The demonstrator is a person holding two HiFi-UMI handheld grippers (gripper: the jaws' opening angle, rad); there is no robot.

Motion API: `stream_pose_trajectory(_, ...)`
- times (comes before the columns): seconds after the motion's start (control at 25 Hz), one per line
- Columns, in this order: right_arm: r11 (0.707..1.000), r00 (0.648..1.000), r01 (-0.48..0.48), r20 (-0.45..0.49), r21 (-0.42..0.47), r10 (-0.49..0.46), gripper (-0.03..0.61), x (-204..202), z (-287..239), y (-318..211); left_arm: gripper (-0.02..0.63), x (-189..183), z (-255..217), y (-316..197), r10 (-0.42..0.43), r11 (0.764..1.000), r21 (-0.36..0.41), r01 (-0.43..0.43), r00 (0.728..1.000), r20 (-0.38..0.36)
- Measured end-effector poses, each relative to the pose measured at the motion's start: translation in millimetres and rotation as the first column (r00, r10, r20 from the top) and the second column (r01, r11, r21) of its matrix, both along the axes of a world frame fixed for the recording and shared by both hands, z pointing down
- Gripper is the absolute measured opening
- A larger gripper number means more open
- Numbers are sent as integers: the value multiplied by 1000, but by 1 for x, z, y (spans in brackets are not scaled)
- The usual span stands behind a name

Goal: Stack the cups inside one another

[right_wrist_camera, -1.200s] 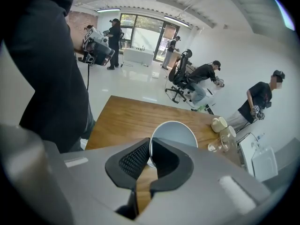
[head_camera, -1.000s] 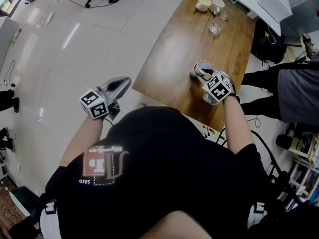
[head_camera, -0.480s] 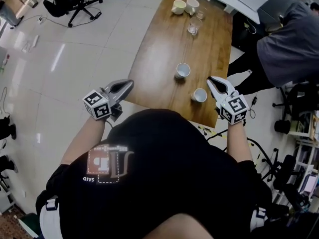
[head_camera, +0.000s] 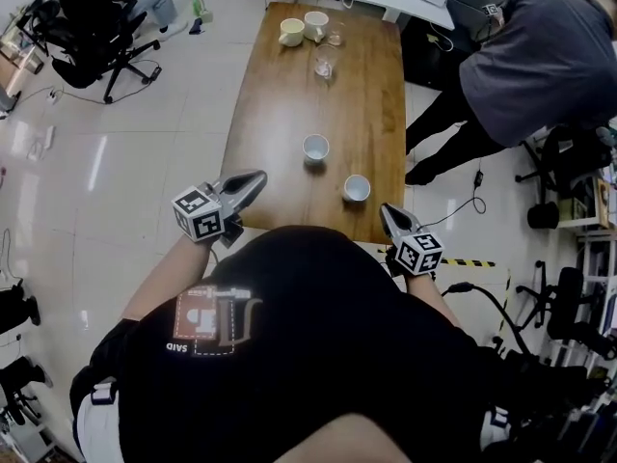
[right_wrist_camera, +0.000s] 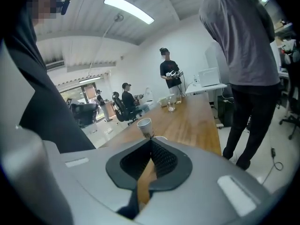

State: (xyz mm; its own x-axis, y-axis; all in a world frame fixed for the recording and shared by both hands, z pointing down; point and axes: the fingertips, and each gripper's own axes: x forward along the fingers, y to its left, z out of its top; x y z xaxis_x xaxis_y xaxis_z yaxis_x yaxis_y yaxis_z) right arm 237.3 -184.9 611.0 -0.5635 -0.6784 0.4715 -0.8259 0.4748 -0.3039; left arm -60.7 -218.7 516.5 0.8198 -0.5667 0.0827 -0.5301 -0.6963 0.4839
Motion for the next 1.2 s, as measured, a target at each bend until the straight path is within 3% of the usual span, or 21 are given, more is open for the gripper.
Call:
stream_pose_trajectory(0.2, 998, 999, 42, -28, 39, -41, 14, 1, -11, -1, 2, 10, -7, -3, 12, 1000, -5, -12, 1000, -28)
stream_pose_trajectory(0.28, 997, 998, 55, -39, 51, -53, 14, 2, -17, -2, 2, 8, -13, -12, 8, 1000, 25, -8, 1000, 3)
stream_pose_trajectory(0.4, 996, 998, 56, -41, 76, -53, 14, 7, -28, 0, 2, 11, -9, -36, 45, 995, 80, -61, 982, 182)
stream_pose_trajectory(0.52, 995, 999, 39, -41, 97, -35, 14, 14, -40, 6, 25, 29, 1, -64, 143, 977, 90, -194, 904, 403)
stream_pose_trajectory(0.6, 995, 999, 15, -35, 102, -12, 14, 20, -45, 15, 60, 49, 6, -73, 207, 943, 108, -315, 809, 550)
stream_pose_trajectory(0.68, 995, 999, -9, -34, 103, 13, 14, 28, -47, 25, 111, 73, 18, -75, 279, 889, 87, -450, 682, 676)
stream_pose_trajectory(0.76, 994, 999, -36, -37, 99, 39, 14, 38, -46, 33, 150, 95, 44, -72, 347, 815, 22, -579, 518, 782)
stream_pose_trajectory(0.88, 993, 995, -82, -40, 87, 86, 14, 56, -42, 47, 156, 113, 98, -68, 382, 696, -109, -710, 238, 893)
stream_pose_trajectory(0.96, 991, 992, -113, -44, 75, 116, 14, 69, -40, 57, 156, 115, 130, -69, 367, 643, -190, -742, 81, 927)
stream_pose_trajectory(1.0, 990, 990, -127, -46, 69, 130, 14, 75, -39, 62, 156, 116, 143, -71, 357, 628, -224, -745, 20, 934)
stream_pose_trajectory(1.08, 987, 986, -153, -51, 55, 156, 14, 86, -35, 72, 155, 116, 165, -74, 336, 611, -275, -742, -71, 939)
stream_pose_trajectory(1.2, 983, 982, -178, -56, 38, 180, 14, 97, -30, 85, 149, 117, 188, -78, 298, 599, -315, -736, -160, 941)
